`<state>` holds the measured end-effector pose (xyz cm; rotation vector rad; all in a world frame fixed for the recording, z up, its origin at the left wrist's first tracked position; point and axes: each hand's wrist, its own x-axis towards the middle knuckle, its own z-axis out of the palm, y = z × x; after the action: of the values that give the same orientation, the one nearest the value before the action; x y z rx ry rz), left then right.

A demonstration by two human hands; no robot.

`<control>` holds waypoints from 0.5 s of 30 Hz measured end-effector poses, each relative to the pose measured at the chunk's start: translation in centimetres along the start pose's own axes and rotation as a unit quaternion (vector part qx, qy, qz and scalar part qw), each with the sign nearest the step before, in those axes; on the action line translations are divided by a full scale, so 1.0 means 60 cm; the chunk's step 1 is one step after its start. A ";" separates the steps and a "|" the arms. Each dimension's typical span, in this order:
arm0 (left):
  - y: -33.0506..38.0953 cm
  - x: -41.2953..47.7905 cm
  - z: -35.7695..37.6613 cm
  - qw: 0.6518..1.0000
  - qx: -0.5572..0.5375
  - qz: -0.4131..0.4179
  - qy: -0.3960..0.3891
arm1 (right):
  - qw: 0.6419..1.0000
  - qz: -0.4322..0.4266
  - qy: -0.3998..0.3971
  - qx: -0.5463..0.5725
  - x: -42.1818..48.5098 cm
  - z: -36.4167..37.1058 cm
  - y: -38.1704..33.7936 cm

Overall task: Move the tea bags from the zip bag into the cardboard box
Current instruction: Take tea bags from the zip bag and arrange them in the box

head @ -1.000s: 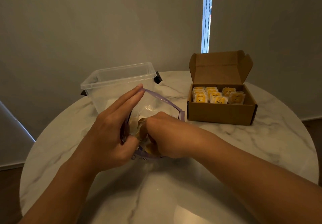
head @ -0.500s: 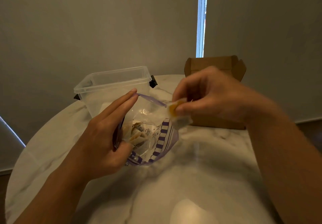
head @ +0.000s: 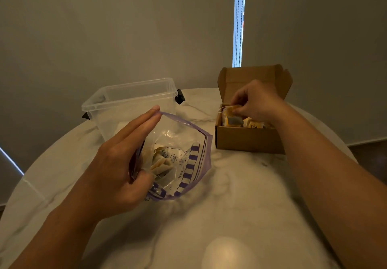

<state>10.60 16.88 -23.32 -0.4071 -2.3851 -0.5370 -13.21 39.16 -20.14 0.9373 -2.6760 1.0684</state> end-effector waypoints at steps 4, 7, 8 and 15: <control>0.001 0.000 -0.001 1.000 0.001 0.002 0.004 | 0.999 0.020 -0.045 -0.020 0.007 0.015 0.004; -0.001 -0.002 0.000 1.000 -0.001 0.000 0.002 | 0.997 0.034 -0.065 -0.029 0.009 0.020 0.003; -0.001 -0.002 0.000 1.000 -0.001 -0.002 0.001 | 0.996 0.034 -0.061 -0.048 0.010 0.022 0.004; -0.002 -0.001 -0.001 1.000 -0.002 -0.004 0.000 | 0.994 0.033 -0.017 -0.107 0.013 0.020 0.004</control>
<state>10.65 16.73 -23.36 -0.3995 -2.3869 -0.5449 -13.82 38.13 -20.93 0.8410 -2.7965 0.7606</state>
